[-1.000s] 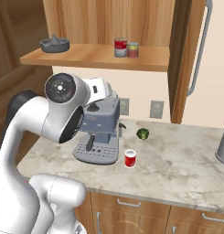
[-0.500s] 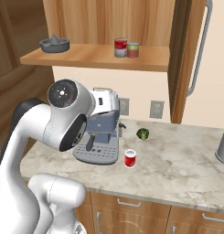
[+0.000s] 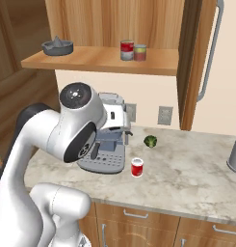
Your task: Pick the cans from the counter and place them in their designated side in the cabinet.
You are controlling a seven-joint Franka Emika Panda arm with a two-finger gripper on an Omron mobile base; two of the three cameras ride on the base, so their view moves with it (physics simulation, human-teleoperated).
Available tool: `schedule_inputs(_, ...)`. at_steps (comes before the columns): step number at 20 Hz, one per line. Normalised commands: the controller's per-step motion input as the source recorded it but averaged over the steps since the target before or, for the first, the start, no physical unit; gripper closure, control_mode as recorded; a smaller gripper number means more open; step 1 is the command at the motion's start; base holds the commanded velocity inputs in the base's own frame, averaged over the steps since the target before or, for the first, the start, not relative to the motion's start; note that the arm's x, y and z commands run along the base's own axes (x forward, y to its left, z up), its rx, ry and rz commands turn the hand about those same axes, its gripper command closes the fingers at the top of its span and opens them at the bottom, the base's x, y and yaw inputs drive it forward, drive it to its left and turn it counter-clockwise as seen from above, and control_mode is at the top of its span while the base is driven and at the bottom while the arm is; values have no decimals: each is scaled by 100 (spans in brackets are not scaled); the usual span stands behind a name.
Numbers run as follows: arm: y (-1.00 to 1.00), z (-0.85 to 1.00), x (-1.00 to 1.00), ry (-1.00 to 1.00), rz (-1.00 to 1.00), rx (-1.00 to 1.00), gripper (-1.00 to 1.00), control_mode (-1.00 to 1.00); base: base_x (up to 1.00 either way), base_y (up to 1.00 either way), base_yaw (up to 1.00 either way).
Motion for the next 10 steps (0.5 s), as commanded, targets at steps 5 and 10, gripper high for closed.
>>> schedule_inputs(5,0,-37,-20,0,-3,0,-100,-100,0,0,0)
schedule_inputs(10,0,-41,-16,-2,-3,-4,-100,-100,0,0,0)
